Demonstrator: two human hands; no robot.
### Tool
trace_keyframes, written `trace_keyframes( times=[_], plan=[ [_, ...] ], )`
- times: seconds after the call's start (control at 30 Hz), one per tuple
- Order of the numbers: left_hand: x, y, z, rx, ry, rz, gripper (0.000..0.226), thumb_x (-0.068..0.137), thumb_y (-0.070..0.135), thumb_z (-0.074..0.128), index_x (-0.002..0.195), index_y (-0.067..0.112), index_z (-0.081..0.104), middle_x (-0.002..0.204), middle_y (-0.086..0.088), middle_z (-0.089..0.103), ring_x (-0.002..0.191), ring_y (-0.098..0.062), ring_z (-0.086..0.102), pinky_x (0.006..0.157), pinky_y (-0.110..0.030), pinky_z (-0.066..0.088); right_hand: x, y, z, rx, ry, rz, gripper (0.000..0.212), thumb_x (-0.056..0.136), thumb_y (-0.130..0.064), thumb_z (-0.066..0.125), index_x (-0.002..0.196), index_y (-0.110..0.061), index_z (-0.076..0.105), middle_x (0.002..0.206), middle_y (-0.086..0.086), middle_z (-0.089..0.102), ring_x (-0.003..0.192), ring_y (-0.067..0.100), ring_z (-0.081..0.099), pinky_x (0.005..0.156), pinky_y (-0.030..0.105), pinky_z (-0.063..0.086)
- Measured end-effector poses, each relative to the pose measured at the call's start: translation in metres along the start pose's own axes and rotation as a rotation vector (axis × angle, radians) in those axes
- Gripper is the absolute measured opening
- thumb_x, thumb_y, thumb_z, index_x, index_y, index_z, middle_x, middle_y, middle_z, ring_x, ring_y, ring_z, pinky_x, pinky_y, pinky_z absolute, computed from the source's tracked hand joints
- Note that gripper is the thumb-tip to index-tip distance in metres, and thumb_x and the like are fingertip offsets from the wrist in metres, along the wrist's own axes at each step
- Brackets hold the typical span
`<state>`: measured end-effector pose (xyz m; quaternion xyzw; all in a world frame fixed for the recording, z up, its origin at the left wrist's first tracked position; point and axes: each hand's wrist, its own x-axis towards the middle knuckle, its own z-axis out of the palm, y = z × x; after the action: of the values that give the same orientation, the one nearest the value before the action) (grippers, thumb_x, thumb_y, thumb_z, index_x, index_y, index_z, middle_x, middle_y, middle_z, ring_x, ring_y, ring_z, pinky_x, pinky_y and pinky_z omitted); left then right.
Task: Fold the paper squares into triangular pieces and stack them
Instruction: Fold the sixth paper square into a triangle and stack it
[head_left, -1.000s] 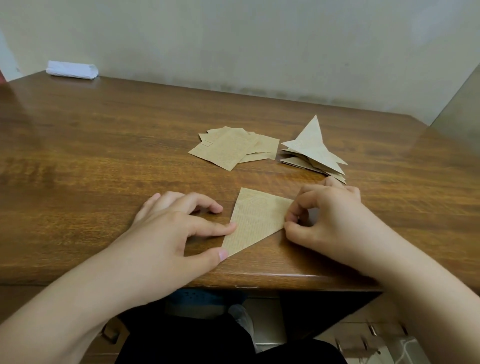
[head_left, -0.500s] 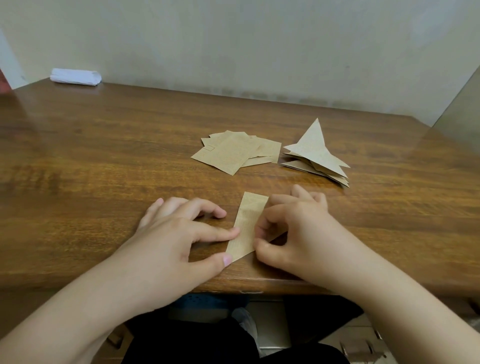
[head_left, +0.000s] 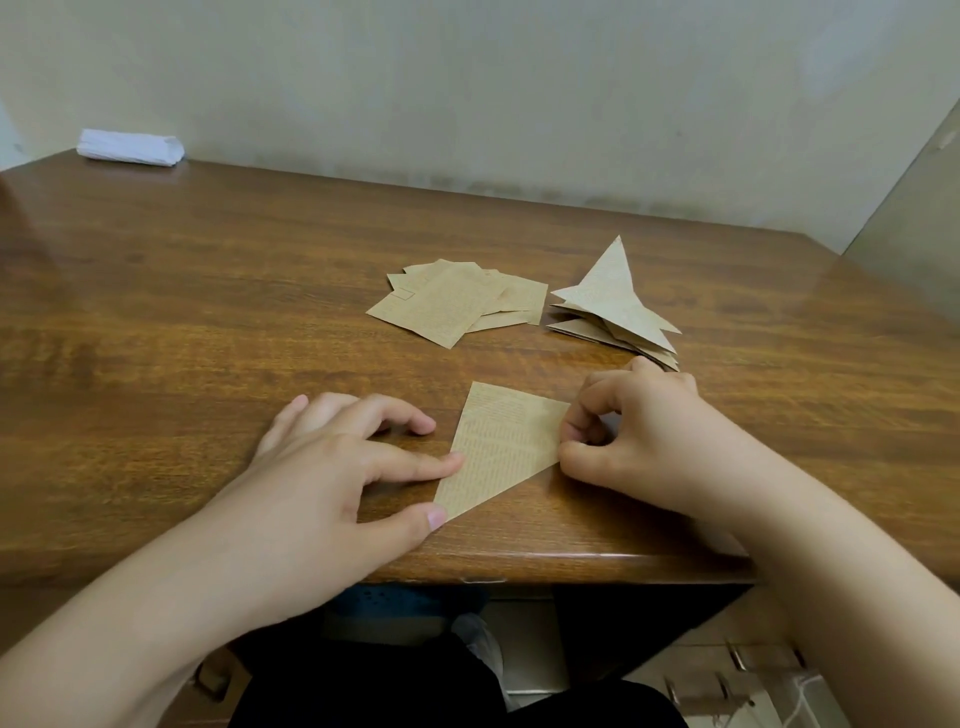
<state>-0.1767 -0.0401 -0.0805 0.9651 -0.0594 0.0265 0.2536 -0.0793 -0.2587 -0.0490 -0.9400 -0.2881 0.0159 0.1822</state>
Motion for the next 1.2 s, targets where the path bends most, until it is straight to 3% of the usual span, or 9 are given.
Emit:
trace_keyframes(
  times=[0.27,0.37,0.43,0.53,0.63,0.93,1.1,1.2],
  plan=[
    [0.001,0.0,-0.001,0.013,-0.001,-0.002,0.047,0.056,0.079,0.021,0.095,0.074,0.046,0.121,0.047,0.027,0.12,0.023,0.003,0.117,-0.038,0.0,0.005,0.011,-0.017,-0.115,-0.036,0.165,0.014,0.08,-0.035,0.065,0.077,-0.023,0.07,0.086,-0.007,0.067,0.091,0.009,0.048,0.09,0.029,0.021],
    [0.002,0.001,-0.001,0.018,-0.02,-0.01,0.05,0.055,0.079,0.02,0.098,0.073,0.046,0.121,0.047,0.026,0.116,0.023,0.007,0.118,-0.04,-0.001,-0.004,0.016,-0.014,-0.104,0.105,0.038,0.01,0.078,-0.035,0.065,0.074,-0.026,0.067,0.084,-0.011,0.06,0.089,0.006,0.047,0.095,0.034,0.034],
    [0.002,0.003,-0.004,0.014,-0.03,-0.01,0.051,0.057,0.079,0.024,0.102,0.071,0.047,0.121,0.046,0.026,0.113,0.023,0.006,0.117,-0.04,-0.003,-0.018,0.007,-0.006,0.055,0.191,-0.144,0.007,0.082,-0.033,0.063,0.081,-0.029,0.068,0.089,-0.015,0.057,0.093,0.003,0.051,0.093,0.027,0.04],
    [0.0,0.008,-0.008,0.029,-0.088,-0.045,0.032,0.079,0.068,0.045,0.111,0.067,0.045,0.123,0.044,0.023,0.119,0.015,0.007,0.117,-0.039,-0.007,-0.038,-0.016,0.016,0.118,0.067,-0.389,0.022,0.085,-0.028,0.053,0.101,-0.027,0.07,0.102,-0.017,0.059,0.102,0.0,0.053,0.091,0.014,0.04],
    [0.0,0.01,-0.011,0.045,-0.118,-0.04,0.033,0.085,0.055,0.049,0.115,0.066,0.043,0.126,0.041,0.023,0.123,0.01,0.006,0.117,-0.04,-0.007,-0.048,-0.031,0.035,0.091,0.009,-0.464,0.031,0.087,-0.024,0.049,0.112,-0.023,0.068,0.11,-0.013,0.059,0.105,0.0,0.052,0.091,0.011,0.039],
    [0.001,0.007,-0.012,0.032,-0.159,-0.032,0.033,0.087,0.052,0.05,0.115,0.066,0.041,0.128,0.04,0.022,0.125,0.009,0.006,0.117,-0.041,-0.007,-0.043,-0.015,0.026,0.015,0.072,-0.374,0.037,0.088,-0.028,0.04,0.109,-0.025,0.069,0.101,-0.014,0.059,0.095,0.001,0.053,0.084,0.013,0.041],
    [0.002,0.005,-0.011,0.006,-0.148,-0.007,0.033,0.086,0.052,0.051,0.115,0.064,0.044,0.128,0.04,0.024,0.127,0.01,0.007,0.117,-0.042,-0.008,-0.042,0.012,0.015,0.0,0.039,-0.296,0.044,0.089,-0.039,0.032,0.121,-0.037,0.062,0.12,-0.03,0.05,0.117,-0.011,0.043,0.098,0.007,0.034],
    [0.002,0.004,-0.014,0.015,-0.177,0.005,0.033,0.086,0.052,0.051,0.116,0.063,0.044,0.128,0.04,0.024,0.127,0.01,0.007,0.116,-0.044,-0.011,-0.044,0.021,0.009,0.011,0.059,-0.204,0.044,0.088,-0.039,0.035,0.127,-0.039,0.056,0.127,-0.034,0.047,0.123,-0.016,0.036,0.107,0.013,0.03]
  ],
)
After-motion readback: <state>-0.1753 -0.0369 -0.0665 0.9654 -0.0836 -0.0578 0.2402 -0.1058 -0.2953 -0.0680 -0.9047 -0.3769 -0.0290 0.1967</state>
